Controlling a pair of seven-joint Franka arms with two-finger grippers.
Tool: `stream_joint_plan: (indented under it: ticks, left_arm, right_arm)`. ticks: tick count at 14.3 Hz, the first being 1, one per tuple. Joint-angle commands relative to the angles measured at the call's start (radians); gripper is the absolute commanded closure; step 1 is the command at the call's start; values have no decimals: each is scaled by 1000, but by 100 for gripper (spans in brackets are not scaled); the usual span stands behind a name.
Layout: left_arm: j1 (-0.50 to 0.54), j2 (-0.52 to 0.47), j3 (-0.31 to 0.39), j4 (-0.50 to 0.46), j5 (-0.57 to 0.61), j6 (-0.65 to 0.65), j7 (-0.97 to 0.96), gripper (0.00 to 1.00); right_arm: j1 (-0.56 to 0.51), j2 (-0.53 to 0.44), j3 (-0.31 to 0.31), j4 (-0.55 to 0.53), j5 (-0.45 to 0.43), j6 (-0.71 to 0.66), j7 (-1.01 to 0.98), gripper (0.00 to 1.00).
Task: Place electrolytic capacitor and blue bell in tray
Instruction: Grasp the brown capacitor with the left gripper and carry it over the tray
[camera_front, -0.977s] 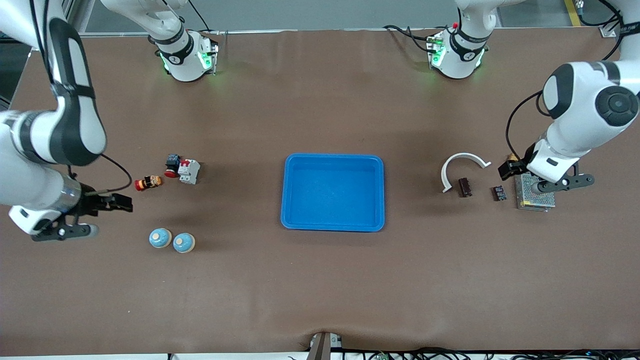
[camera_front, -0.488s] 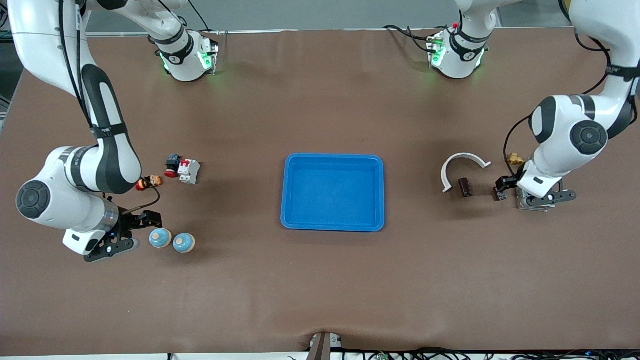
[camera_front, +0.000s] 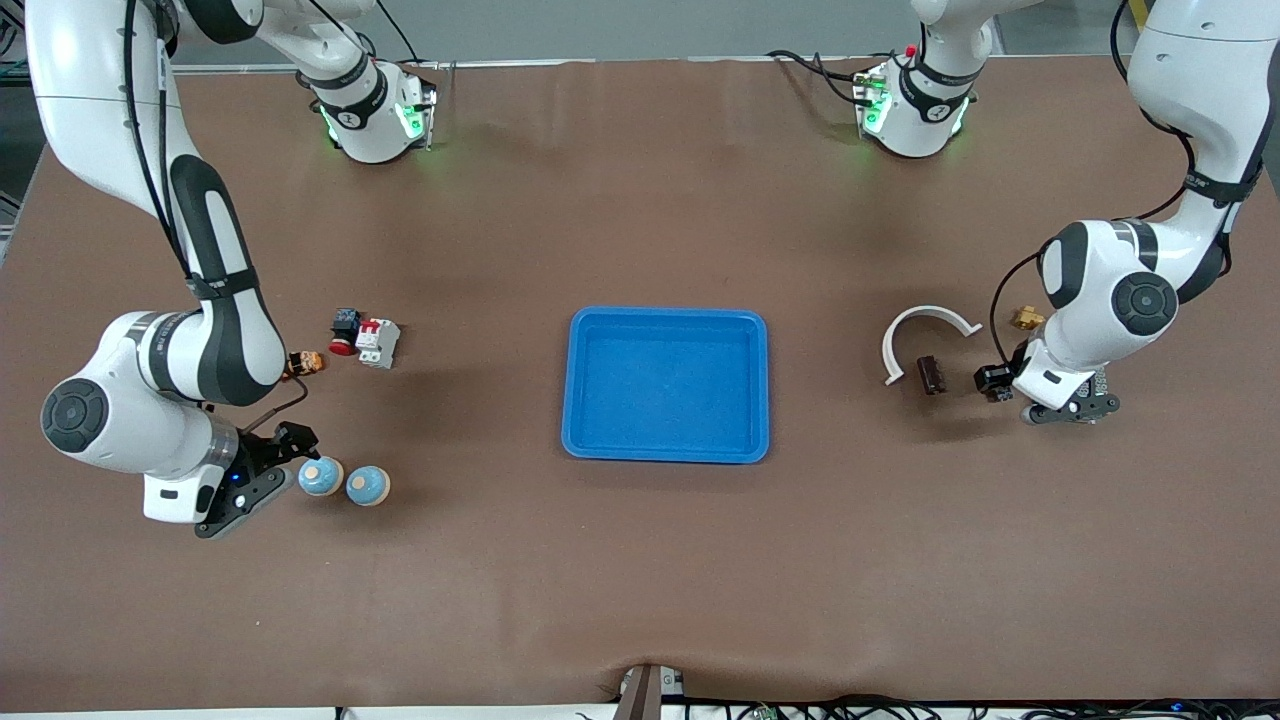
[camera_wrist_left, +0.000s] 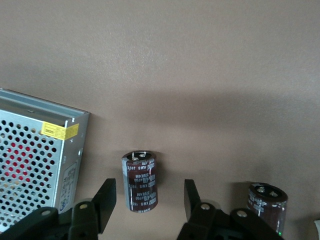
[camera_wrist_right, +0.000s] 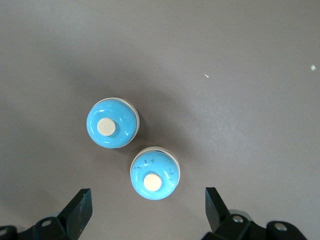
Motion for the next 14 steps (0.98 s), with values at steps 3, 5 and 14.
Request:
stream_joint_plan:
  ticks: [3,5,14]
  left_arm:
    - [5,25,1,13,42,7,-48,43]
    - [5,30,1,12,42,5,-53,43]
    - [21,36,6,19,44,5,-54,85]
  right_arm:
    - [-32,60,2,32,20,71,-300,0]
    - [-40,72,2,32,26,77,-366,0]
    - [-40,97,5,20,30,83,-371,0]
